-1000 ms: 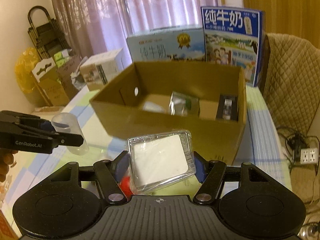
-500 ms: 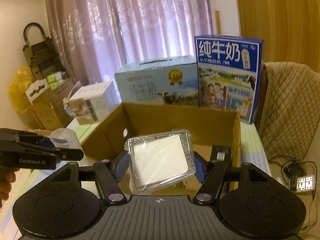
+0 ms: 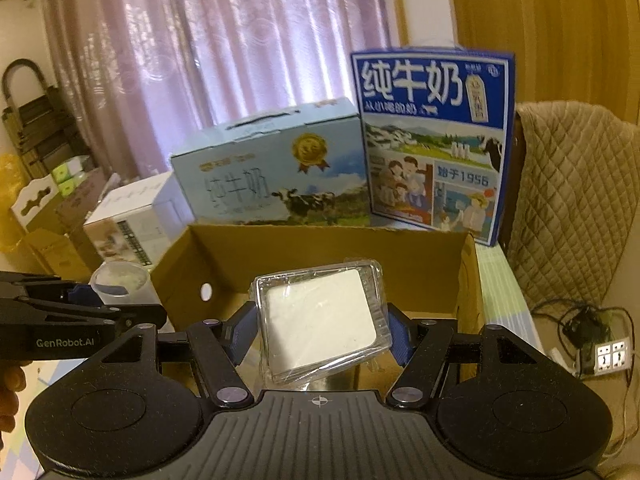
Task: Organize objects
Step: 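Carry the cup with the left tool while the right tool carries the clear case to the box, then open the left tool to drop the cup while the right tool releases the clear case inside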
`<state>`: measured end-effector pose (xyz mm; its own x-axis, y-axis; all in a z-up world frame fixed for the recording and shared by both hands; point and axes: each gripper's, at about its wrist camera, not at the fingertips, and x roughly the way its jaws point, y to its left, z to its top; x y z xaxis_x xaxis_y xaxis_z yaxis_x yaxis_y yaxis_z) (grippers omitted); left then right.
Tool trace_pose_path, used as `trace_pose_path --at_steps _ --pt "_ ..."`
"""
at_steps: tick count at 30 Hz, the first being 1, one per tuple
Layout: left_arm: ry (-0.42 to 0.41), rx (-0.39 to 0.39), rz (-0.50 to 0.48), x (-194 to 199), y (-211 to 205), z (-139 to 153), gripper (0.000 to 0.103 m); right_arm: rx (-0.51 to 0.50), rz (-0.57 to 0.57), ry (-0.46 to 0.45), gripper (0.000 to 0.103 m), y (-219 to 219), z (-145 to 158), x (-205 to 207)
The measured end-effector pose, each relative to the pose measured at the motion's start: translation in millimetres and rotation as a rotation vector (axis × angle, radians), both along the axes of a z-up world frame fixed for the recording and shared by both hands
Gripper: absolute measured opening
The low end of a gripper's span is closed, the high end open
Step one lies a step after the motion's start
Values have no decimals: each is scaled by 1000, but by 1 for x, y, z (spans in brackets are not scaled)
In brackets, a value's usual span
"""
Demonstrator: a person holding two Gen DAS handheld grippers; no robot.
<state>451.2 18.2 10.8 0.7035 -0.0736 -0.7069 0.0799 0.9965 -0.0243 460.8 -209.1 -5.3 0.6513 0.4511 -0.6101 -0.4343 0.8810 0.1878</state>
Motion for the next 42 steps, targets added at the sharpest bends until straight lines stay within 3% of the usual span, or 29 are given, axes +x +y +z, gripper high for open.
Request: trace_pose_path --at_steps 17,28,31,42 --pt "111 61 3 71 -3 -46 50 -30 -74 90 63 8 -39 49" --pt "138 78 4 91 -5 -61 51 -25 -88 110 63 7 -46 60" --pt "132 71 12 92 -3 -59 66 -26 -89 110 63 7 -46 60" --pt "100 76 26 88 2 -48 74 10 -105 112 63 6 -44 64"
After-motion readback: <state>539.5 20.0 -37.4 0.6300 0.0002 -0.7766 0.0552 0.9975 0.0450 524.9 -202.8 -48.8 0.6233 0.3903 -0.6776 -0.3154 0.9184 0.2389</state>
